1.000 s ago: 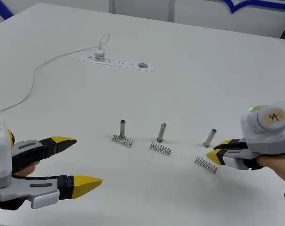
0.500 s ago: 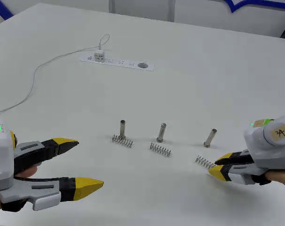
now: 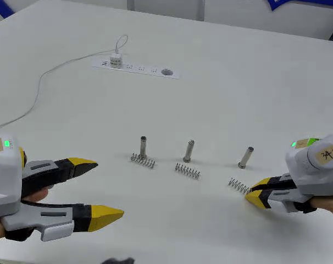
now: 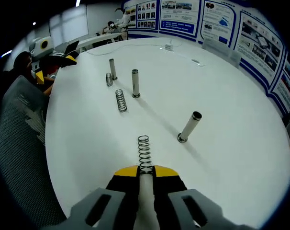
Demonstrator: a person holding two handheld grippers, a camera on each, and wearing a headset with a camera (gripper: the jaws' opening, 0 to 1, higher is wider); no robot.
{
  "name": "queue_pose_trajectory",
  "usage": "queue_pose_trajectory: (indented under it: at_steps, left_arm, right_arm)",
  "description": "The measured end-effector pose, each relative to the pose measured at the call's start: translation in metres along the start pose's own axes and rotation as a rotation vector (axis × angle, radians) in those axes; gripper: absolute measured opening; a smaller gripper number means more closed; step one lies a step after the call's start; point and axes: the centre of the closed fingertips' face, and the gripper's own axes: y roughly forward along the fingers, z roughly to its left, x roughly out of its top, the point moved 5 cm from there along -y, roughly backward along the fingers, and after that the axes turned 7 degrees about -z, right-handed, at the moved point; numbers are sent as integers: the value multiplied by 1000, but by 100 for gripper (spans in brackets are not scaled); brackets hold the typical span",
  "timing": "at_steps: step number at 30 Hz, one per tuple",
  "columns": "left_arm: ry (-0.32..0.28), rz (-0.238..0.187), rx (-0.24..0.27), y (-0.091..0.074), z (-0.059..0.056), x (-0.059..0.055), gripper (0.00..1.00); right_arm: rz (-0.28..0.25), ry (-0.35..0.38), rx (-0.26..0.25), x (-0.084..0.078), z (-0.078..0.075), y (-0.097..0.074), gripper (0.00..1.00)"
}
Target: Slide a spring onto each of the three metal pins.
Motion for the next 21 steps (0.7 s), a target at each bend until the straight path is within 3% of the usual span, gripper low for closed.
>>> queue_pose_trajectory:
  at_steps: [10,15,21]
  left_arm:
    - [45,26,-89,16,-9,7,63]
    - [73,31,-133,28,-12,12,60]
    - [101,57,-188,40,-18,9,57]
  right_arm:
    - [-29,-35,21,22,16,-9,11]
    - [-40,-83,63,40,32,-9,11]
    - [-50,-163,142,63,60,-5,11]
